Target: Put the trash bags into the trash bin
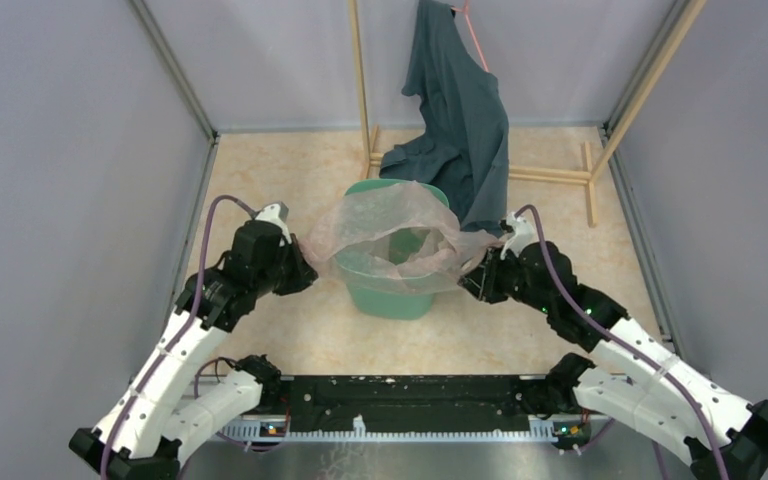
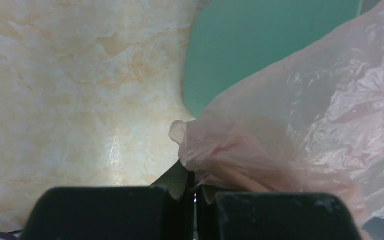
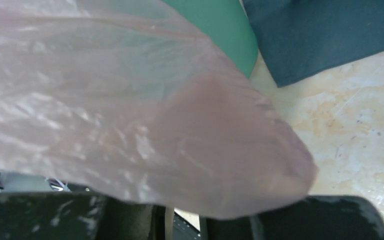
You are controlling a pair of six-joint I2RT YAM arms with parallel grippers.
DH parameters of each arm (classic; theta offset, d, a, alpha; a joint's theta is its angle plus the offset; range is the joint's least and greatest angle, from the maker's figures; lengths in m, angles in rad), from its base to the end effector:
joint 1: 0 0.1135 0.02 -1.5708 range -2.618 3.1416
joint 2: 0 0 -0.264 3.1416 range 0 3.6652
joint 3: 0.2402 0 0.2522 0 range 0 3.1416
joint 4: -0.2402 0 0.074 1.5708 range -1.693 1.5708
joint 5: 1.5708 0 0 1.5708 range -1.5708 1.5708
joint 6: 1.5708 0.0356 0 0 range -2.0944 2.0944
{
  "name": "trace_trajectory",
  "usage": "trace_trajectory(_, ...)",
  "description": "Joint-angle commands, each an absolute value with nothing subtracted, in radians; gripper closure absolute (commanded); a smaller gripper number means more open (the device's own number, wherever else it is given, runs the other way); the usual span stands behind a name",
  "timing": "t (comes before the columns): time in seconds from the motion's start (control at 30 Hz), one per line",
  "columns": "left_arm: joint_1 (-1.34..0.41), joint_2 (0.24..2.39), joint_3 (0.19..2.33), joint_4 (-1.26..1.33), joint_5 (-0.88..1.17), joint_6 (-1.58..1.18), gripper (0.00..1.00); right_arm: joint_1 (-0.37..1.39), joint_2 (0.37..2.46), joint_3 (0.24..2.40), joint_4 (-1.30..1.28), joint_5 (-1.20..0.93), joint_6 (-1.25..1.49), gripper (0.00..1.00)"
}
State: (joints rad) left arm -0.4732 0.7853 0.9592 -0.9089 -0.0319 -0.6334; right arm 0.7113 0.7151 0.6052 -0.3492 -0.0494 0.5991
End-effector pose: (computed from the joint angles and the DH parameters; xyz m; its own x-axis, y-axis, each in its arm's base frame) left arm 0.1300 -0.0653 0.3282 -0.7383 -0.2866 -0.6106 -0.0031 0.9067 -0.4218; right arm 0.1268 0.1116 0.2708 -0.6638 0.1714 -0.7280 -0.3769 0.7641 0.5236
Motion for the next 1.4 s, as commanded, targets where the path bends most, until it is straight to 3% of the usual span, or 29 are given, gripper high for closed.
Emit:
trace_trajectory(0.0,-0.473,0.764,0.991,-0.890,-0.057,-0.630,0.92,0.714,0.652,0.707,-0.446,-0.031,0.499,0.72)
trace_trajectory(0.2,-0.474,0.636,1.049,-1.019,-0.055,-0.603,0.47,0.715,0.512,0.789,-0.610,-0.038,0.528,0.39)
trace_trajectory(0.43,-0.474,0.621,1.300,-1.176,-0.053,-0.504,0.02,0.714,0.508,1.023,-0.747,-0.006,0.403,0.18)
trace_trajectory(0.6,-0.474,0.681,1.401,-1.116,0.022,-0.384,0.02,0.714,0.580,1.092,-0.653,-0.109,0.289,0.07)
trace_trajectory(0.97,-0.473,0.867,1.358,-0.984,0.097,-0.229,0.02,0.715,0.834,1.137,-0.517,-0.138,0.188,0.14)
trace_trajectory(1.2,-0.474,0.898,1.337,-0.975,0.116,-0.220,0.02,0.714,0.877,1.114,-0.428,-0.054,0.247,0.37)
trace_trajectory(1.37,-0.474,0.961,1.387,-1.054,-0.034,-0.258,0.09,0.714,0.886,1.094,-0.372,0.030,0.284,0.66)
